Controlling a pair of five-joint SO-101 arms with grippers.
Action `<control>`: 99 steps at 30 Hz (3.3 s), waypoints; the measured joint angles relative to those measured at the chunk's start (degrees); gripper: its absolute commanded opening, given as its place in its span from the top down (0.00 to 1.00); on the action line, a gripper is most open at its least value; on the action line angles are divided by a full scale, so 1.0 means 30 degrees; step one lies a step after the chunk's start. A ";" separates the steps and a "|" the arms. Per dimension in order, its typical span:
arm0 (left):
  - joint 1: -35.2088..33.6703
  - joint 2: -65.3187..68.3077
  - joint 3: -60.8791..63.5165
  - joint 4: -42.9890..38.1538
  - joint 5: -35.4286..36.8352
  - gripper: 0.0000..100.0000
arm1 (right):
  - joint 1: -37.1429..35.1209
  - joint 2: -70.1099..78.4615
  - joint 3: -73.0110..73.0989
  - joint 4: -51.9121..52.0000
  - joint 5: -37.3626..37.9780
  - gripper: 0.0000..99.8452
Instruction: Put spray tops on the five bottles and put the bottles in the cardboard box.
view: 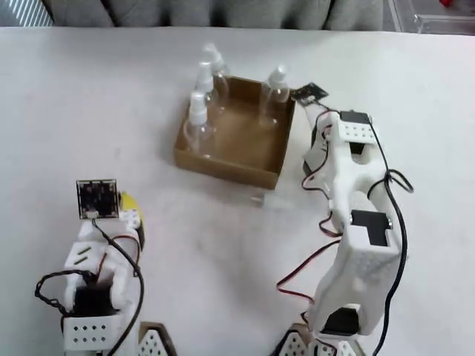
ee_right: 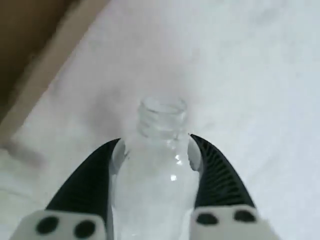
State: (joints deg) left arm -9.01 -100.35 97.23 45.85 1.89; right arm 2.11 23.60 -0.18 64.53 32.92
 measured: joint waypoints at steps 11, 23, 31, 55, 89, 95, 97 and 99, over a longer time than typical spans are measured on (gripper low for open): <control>0.0000 0.0000 0.0000 0.0000 0.0000 0.97 | 0.3077 -0.0147 -0.2608 0.3399 -0.1231 0.98; 0.0000 0.0000 0.0000 0.0000 0.0000 0.97 | 1.1927 -0.0733 -0.3018 0.3165 0.1260 0.93; 0.0000 0.0000 0.0000 0.0234 0.0000 0.97 | 1.3773 0.1319 -0.3018 0.1289 0.3546 0.72; 0.0000 0.0000 0.0000 0.0264 0.0000 0.97 | 1.4857 0.0264 -0.3106 0.3692 0.4747 0.74; 0.0000 0.0000 0.0000 0.0264 0.0000 0.97 | 1.3861 0.0527 -0.3106 0.2403 -0.0908 0.79; 0.0000 0.0000 0.0000 0.0264 0.0000 0.97 | 1.3744 0.1407 -0.3106 0.1377 -0.0908 0.78; 0.0000 0.0000 0.0000 0.0264 0.0000 0.97 | 1.3714 0.1407 -0.3106 0.1348 -0.0908 0.78; 0.0000 0.0000 0.0000 0.0264 0.0000 0.97 | 1.3626 0.1407 -0.3106 0.1348 -0.0557 0.78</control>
State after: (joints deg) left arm -9.01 -100.35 97.23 46.64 1.89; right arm 42.99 27.82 -9.49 68.57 31.25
